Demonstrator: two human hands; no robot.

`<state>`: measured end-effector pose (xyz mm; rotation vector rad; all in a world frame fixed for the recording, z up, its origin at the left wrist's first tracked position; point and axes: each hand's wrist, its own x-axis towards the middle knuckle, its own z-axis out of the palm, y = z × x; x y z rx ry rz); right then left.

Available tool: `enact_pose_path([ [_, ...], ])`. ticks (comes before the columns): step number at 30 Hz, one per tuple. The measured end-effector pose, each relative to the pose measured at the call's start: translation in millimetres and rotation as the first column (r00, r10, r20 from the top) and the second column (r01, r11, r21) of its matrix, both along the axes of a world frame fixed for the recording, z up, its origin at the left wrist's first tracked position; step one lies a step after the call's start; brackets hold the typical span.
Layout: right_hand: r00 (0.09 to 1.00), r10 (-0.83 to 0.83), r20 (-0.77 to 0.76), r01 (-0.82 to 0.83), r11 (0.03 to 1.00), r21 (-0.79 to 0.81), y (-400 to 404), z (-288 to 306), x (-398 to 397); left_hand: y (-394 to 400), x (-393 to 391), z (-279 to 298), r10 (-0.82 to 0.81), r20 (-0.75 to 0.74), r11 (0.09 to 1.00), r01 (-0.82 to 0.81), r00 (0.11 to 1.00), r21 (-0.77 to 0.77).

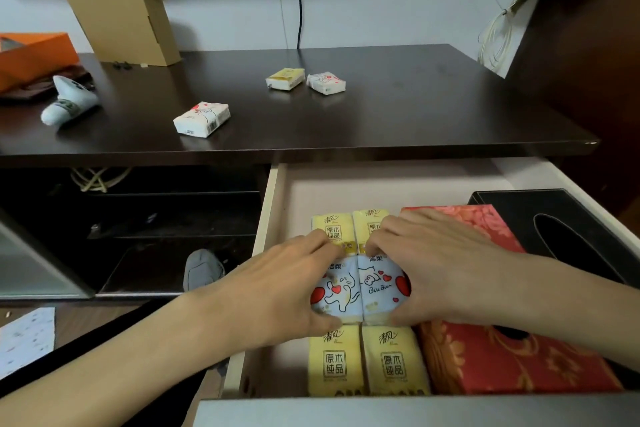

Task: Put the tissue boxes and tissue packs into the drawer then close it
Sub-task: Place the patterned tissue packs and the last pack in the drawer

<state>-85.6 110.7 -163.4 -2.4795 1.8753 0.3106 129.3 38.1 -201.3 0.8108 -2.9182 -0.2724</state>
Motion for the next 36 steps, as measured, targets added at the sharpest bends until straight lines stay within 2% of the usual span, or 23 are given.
enact_pose_path([
  [6,0.998,-0.019,-0.052,0.019,1.0,0.002,0.9,2.4,8.6,-2.2,-2.2,-0.8,0.004,0.033,0.999,-0.003,0.999,-0.036],
  [14,0.99,-0.042,0.136,0.048,0.998,-0.04,-0.2,2.2,1.8,-1.4,0.2,9.3,0.04,0.05,0.996,-0.036,0.998,-0.078],
  [17,0.947,-0.067,0.314,0.1,0.991,-0.089,-11.4,10.0,-2.4,-9.7,1.1,27.8,0.102,-0.034,0.987,-0.105,0.994,-0.119],
  [21,0.817,0.01,0.576,0.157,0.958,-0.238,-53.7,17.1,-9.5,-45.3,6.3,49.0,0.205,-0.261,0.961,-0.245,0.943,-0.129],
  [24,0.782,0.035,0.622,0.21,0.925,-0.317,-101.1,18.9,-14.6,-87.2,14.7,56.8,0.317,-0.384,0.901,-0.401,0.867,-0.163],
  [27,0.774,-0.01,0.633,0.29,0.894,-0.341,-151.1,20.8,-17.9,-128.5,28.8,62.8,0.465,-0.459,0.799,-0.582,0.757,-0.15],
  [29,0.771,-0.074,0.632,0.348,0.881,-0.321,-183.6,23.4,-19.7,-149.4,34.8,64.4,0.585,-0.422,0.734,-0.673,0.692,-0.086],
  [32,0.784,-0.187,0.592,0.401,0.88,-0.253,-226.4,25.7,-20.4,-167.6,32.6,60.7,0.72,-0.282,0.67,-0.74,0.634,0.048],
  [33,0.785,-0.213,0.582,0.415,0.878,-0.238,-238.9,25.1,-21.0,-170.9,30.0,59.1,0.734,-0.245,0.661,-0.749,0.634,0.042],
  [36,0.79,-0.255,0.557,0.438,0.871,-0.224,-270.3,23.6,-22.3,-176.0,20.8,57.0,0.711,-0.209,0.667,-0.738,0.671,-0.103],
])
